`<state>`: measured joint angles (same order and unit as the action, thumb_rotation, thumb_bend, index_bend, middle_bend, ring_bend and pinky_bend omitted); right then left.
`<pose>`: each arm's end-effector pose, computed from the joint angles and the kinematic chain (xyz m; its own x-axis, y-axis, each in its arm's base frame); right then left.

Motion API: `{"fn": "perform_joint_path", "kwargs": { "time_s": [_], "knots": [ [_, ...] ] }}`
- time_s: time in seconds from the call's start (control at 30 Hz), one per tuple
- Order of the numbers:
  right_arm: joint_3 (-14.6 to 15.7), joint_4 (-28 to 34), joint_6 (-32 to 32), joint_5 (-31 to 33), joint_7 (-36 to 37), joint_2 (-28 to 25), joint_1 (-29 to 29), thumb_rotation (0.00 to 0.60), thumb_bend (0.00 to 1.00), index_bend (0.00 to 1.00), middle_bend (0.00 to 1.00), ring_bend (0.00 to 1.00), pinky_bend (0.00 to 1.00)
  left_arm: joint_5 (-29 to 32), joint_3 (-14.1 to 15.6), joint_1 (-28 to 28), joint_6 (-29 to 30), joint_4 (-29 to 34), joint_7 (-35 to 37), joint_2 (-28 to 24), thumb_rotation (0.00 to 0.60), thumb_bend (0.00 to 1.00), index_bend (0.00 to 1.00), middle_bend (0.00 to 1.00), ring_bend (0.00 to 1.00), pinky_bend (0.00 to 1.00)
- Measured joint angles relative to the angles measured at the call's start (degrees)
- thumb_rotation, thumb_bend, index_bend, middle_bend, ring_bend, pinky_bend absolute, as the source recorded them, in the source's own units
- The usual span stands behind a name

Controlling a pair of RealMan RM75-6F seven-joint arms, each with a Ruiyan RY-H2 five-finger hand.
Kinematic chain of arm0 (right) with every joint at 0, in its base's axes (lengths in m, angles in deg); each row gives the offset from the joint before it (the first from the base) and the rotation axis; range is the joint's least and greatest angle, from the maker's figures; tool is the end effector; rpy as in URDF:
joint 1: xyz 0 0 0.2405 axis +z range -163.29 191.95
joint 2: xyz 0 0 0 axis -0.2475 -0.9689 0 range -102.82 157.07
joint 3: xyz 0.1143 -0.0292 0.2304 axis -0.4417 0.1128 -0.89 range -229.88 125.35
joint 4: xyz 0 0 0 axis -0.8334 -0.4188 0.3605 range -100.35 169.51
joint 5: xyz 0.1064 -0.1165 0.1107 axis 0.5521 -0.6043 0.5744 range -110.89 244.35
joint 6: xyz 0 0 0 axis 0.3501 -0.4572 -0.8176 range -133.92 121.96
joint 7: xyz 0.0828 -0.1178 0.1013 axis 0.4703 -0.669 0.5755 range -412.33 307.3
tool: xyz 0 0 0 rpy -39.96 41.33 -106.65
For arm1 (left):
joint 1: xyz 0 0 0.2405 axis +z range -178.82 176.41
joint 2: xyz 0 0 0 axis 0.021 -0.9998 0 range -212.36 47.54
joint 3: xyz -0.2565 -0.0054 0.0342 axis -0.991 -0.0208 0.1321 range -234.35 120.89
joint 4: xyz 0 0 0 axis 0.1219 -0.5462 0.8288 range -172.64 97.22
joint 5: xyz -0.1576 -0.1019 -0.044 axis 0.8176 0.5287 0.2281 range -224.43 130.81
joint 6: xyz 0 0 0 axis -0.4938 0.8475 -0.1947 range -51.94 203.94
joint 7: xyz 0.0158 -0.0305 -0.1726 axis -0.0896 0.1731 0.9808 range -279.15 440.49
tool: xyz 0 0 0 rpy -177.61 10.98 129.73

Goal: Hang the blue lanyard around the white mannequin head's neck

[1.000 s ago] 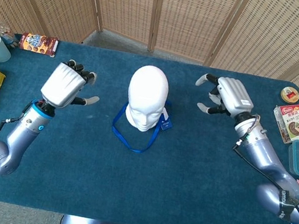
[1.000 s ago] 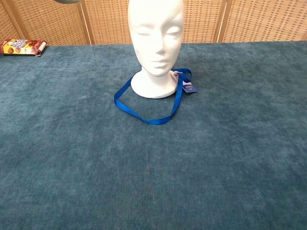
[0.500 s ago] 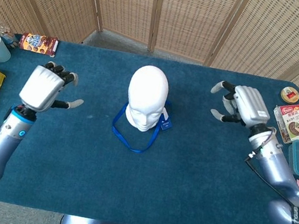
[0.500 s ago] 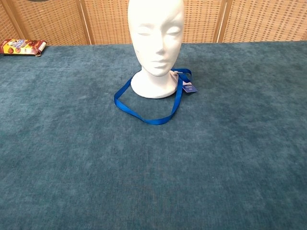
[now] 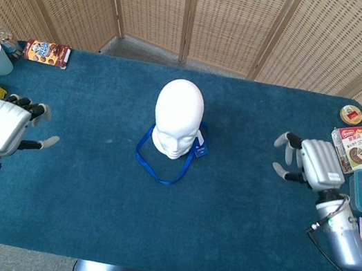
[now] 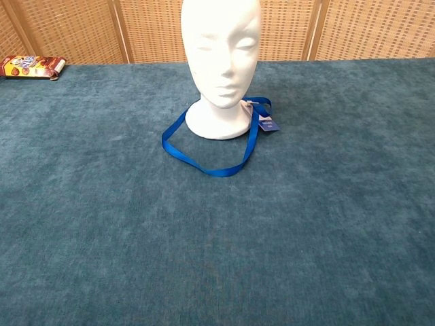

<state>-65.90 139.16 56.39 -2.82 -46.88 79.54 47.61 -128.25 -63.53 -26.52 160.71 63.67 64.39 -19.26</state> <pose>-0.1675 -0.3586 0.2007 0.2399 -0.0827 0.9673 -0.9435 -0.2544 0.2123 -0.1887 0.3071 0.1826 0.4688 -0.2095 0.8581 0.8230 -0.2493 -0.5104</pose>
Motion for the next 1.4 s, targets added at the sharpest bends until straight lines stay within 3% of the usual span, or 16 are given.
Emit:
{"fn": "perform_joint_path", "kwargs": {
  "time_s": [0.5,0.9,1.4],
  "knots": [
    [7.66,5.67,15.05,-3.98,-15.77,1.57,-12.38,0.6,0.28,0.47,0.64,0.69,0.83,-6.01,8.49,12.7,7.19,1.36,2.67,-2.77,0.468,0.09,0.53,0.67,0.53,0.46],
    [13.13,6.35,21.51,-9.05,-18.56,3.48,-21.05,0.6,0.28,0.47,0.63,0.67,0.82,-8.77,13.76,21.11,9.91,-1.33,2.94,-0.29,0.469,0.09,0.53,0.65,0.48,0.41],
    [13.59,4.86,21.72,-11.61,-17.0,4.57,-23.62,0.6,0.28,0.49,0.63,0.67,0.82,-9.7,12.74,23.57,10.36,0.06,4.24,-1.66,0.469,0.09,0.53,0.65,0.48,0.41]
  ]
}}
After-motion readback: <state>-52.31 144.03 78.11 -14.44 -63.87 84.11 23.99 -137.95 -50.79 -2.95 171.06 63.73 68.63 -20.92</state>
